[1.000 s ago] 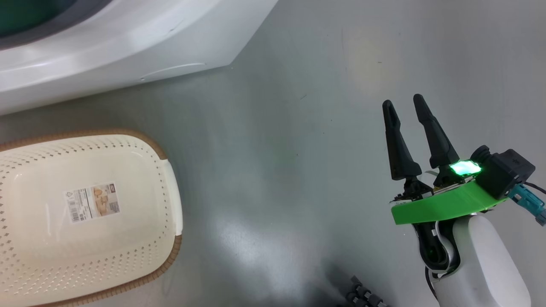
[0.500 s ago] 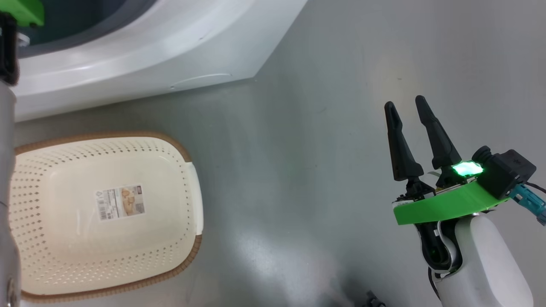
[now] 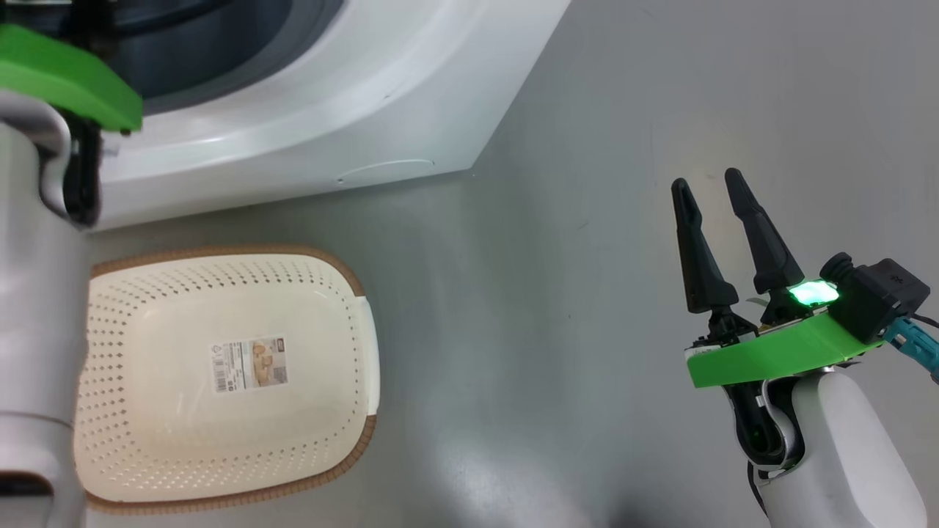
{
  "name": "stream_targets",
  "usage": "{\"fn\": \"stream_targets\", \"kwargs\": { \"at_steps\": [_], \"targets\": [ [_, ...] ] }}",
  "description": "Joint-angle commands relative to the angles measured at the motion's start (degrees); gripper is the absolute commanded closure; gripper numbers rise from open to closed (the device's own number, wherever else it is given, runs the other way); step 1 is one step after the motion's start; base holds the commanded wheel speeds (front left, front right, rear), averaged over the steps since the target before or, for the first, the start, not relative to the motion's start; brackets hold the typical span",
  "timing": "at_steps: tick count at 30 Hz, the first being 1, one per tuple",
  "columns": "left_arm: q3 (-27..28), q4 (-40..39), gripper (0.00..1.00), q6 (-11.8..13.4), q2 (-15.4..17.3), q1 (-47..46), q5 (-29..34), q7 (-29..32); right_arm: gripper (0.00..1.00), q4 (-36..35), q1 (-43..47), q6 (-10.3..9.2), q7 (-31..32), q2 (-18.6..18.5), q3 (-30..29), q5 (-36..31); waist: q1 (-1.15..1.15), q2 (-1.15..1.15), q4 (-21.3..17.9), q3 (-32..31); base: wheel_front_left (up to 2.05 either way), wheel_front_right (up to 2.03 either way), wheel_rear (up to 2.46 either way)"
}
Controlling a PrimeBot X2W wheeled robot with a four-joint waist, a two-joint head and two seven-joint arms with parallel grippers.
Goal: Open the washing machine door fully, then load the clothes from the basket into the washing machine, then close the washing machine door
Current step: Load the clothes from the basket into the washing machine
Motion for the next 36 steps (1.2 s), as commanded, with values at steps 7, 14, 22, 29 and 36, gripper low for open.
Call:
{"fn": "stream_targets", "kwargs": {
  "at_steps": [7,14,22,29,36],
  "targets": [
    [2.34,-7.91,0.0,-0.14,3.02,8.15,-0.65,-0.33,0.0,-0.89,2.16,0.09,-0.27,-0.63,0.45,0.11,0.0,0.0,1.17,-3.11,0.0,0.0,0.0],
    [3.92,-15.38,0.0,0.24,3.27,17.63,-0.89,-0.33,0.0,-0.67,2.85,0.09,-0.27,-1.16,0.15,0.27,0.0,0.0,2.03,-5.61,0.0,0.0,0.0],
    [5.72,-23.09,0.0,1.42,2.8,28.09,-1.51,-0.33,0.0,-0.05,3.74,0.09,-0.27,-2.27,0.37,0.5,0.0,0.0,3.25,-9.5,0.0,0.0,0.0],
    [6.72,-29.11,0.0,2.13,2.53,36.07,-1.82,-0.33,0.0,0.49,4.7,0.09,-0.27,-3.29,0.62,0.71,0.0,0.0,4.5,-12.56,0.0,0.0,0.0],
    [7.37,-33.55,0.0,2.91,2.05,42.66,-2.24,-0.33,0.0,1.16,5.61,0.09,-0.27,-4.12,1.17,0.97,0.0,0.0,5.45,-15.94,0.0,0.0,0.0]
  ]
}}
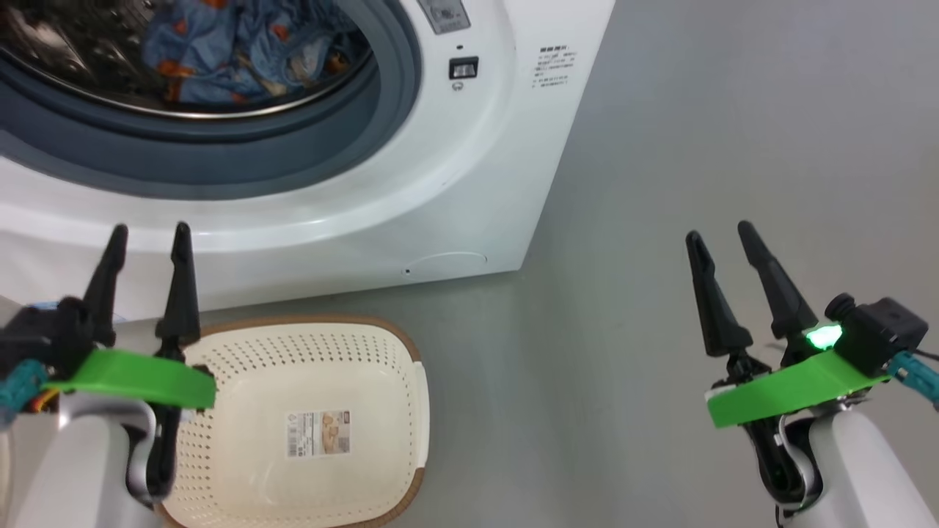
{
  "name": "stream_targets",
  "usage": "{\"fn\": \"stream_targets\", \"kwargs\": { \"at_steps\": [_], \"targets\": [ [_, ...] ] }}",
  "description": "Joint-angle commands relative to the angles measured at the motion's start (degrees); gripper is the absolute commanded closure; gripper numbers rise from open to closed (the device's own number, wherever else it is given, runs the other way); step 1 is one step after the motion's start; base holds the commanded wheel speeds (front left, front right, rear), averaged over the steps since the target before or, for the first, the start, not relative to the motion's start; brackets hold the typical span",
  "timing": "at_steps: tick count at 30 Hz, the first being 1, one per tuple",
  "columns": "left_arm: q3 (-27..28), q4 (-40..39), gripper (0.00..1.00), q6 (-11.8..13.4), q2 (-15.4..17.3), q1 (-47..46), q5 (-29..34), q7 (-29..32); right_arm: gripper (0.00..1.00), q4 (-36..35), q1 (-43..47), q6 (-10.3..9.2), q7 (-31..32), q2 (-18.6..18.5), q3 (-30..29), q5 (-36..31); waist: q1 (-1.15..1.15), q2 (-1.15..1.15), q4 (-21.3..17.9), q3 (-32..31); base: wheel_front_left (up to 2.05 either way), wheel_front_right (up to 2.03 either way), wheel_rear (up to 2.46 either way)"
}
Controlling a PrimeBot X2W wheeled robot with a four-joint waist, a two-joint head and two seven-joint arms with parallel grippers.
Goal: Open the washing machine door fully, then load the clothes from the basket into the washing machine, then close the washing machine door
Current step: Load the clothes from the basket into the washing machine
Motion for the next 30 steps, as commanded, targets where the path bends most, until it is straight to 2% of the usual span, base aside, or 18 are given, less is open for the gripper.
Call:
{"fn": "stream_targets", "kwargs": {
  "at_steps": [1,17,30],
  "targets": [
    [2.14,-2.18,0.0,0.51,1.52,1.16,-0.3,-0.29,0.0,-0.88,1.6,0.09,-0.27,-0.67,1.29,0.92,0.0,0.0,0.79,-1.91,0.0,0.0,0.0],
    [4.05,-11.27,0.0,2.78,-0.52,15.86,0.23,-0.29,0.0,0.57,5.29,0.09,-0.27,-2.71,2.61,2.0,0.0,0.0,2.27,-10.85,0.0,0.0,0.0],
    [4.9,-15.87,0.0,3.18,-2.11,24.7,0.44,-0.29,0.0,1.19,8.26,0.09,-0.27,-3.69,3.26,2.83,0.0,0.0,4.04,-16.18,0.0,0.0,0.0]
  ]
}}
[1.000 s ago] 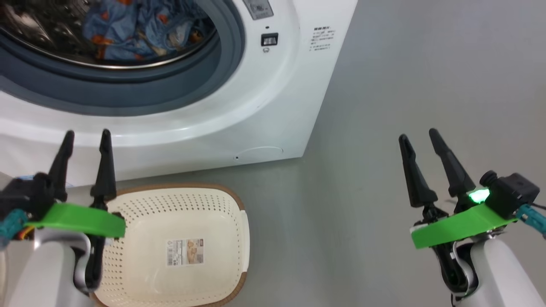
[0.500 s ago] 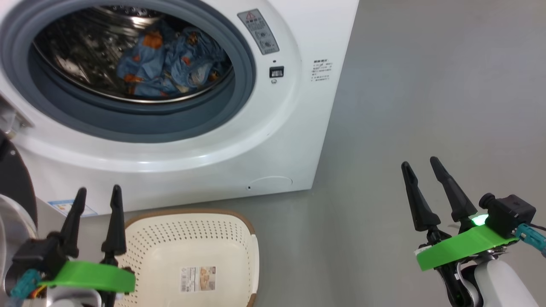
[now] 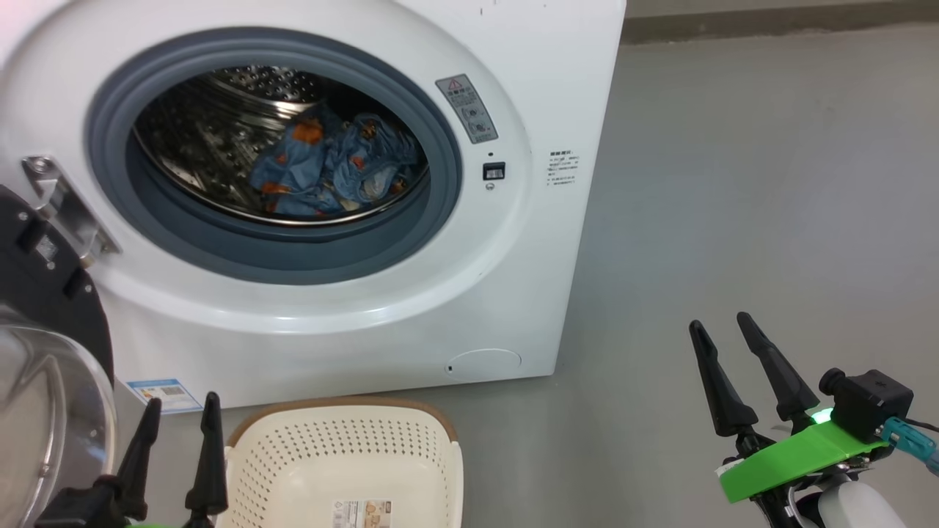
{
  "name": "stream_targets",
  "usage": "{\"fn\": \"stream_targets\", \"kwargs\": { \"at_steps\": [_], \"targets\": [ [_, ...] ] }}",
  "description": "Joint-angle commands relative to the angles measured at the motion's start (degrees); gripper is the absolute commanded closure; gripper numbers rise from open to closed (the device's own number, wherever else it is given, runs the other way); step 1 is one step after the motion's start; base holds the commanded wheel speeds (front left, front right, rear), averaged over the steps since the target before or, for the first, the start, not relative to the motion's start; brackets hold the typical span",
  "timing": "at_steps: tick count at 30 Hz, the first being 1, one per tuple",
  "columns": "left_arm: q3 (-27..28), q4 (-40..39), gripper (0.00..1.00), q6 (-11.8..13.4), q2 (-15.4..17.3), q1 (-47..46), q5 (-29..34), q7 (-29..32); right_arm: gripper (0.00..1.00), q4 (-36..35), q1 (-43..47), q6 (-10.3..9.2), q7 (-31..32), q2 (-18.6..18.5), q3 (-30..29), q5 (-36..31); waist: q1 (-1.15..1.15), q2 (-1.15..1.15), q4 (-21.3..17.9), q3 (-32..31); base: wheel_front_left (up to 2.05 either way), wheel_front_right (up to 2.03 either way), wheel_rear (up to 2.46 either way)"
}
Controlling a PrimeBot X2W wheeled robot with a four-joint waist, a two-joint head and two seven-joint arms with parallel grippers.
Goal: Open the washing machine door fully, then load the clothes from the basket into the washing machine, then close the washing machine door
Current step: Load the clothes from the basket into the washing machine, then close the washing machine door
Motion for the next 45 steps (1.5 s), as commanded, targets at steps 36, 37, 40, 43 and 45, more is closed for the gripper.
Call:
{"fn": "stream_targets", "kwargs": {
  "at_steps": [36,37,40,43,45],
  "targets": [
    [5.84,-3.07,0.0,-0.48,-1.85,1.46,3.59,-0.29,0.0,-1.92,0.31,0.09,-0.27,-1.19,1.16,-0.23,0.0,0.0,0.8,-1.35,0.0,0.0,0.0],
    [5.93,-3.07,0.0,-0.53,-1.89,1.44,3.67,-0.29,0.0,-1.89,0.28,0.09,-0.27,-1.18,1.17,-0.24,0.0,0.0,0.77,-1.33,0.0,0.0,0.0],
    [6.19,-3.03,0.0,-0.69,-1.97,1.34,3.89,-0.29,0.0,-1.82,0.21,0.09,-0.27,-1.14,1.13,-0.26,0.0,0.0,0.77,-1.31,0.0,0.0,0.0],
    [6.4,-2.94,0.0,-0.84,-2.02,1.21,4.06,-0.29,0.0,-1.82,0.2,0.09,-0.27,-1.09,1.15,-0.29,0.0,0.0,0.82,-1.3,0.0,0.0,0.0],
    [6.51,-2.89,0.0,-0.94,-2.08,1.14,4.16,-0.29,0.0,-1.79,0.2,0.09,-0.27,-1.09,1.12,-0.3,0.0,0.0,0.86,-1.32,0.0,0.0,0.0]
  ]
}}
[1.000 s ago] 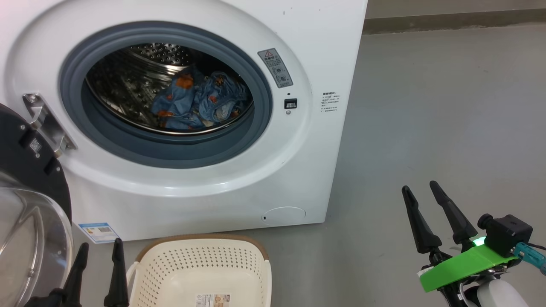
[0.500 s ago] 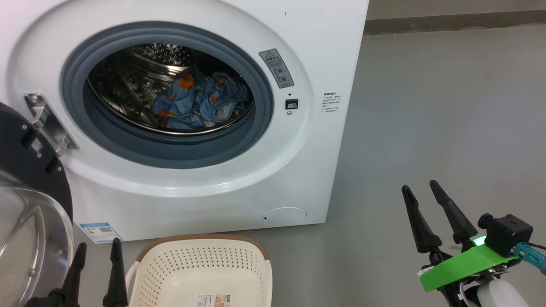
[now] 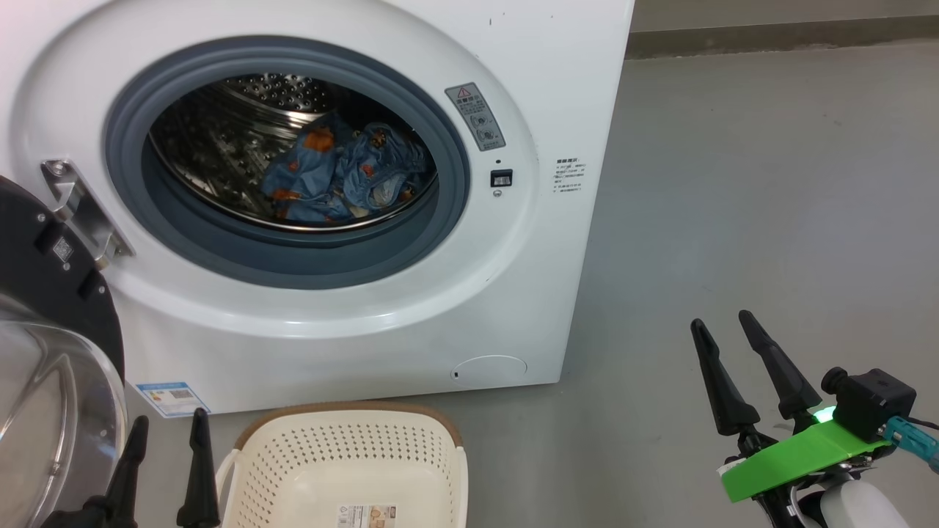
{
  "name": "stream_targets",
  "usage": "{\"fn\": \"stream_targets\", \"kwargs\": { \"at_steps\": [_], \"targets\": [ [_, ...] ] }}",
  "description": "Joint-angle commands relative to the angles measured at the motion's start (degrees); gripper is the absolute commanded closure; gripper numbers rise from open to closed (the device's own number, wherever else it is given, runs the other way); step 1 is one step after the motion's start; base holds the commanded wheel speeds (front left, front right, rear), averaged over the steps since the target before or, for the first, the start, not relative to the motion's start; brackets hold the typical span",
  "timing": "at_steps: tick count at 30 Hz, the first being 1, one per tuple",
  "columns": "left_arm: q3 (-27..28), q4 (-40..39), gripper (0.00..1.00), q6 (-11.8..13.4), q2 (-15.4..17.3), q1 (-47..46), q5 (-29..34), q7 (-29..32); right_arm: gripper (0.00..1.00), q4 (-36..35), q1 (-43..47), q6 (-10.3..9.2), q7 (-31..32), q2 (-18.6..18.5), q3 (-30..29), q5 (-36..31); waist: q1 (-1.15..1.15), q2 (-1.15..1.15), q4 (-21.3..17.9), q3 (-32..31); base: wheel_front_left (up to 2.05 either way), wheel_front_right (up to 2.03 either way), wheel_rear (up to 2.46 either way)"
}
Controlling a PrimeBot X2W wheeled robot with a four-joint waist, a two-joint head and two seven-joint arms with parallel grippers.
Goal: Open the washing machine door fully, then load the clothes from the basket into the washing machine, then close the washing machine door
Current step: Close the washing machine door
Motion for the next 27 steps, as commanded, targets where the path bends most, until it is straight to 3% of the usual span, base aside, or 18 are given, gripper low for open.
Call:
{"fn": "stream_targets", "kwargs": {
  "at_steps": [1,27],
  "targets": [
    [2.33,-1.07,0.0,-0.54,0.83,-2.17,0.55,-0.29,0.0,-1.28,-0.02,0.09,-0.27,-0.64,1.1,-0.27,0.0,0.0,0.02,-0.02,0.0,0.0,0.0],
    [3.59,-1.33,0.0,-1.38,-0.02,-2.13,1.36,-0.29,0.0,-1.42,0.05,0.09,-0.27,-0.59,1.14,-0.25,0.0,0.0,-0.16,0.21,0.0,0.0,0.0]
  ]
}}
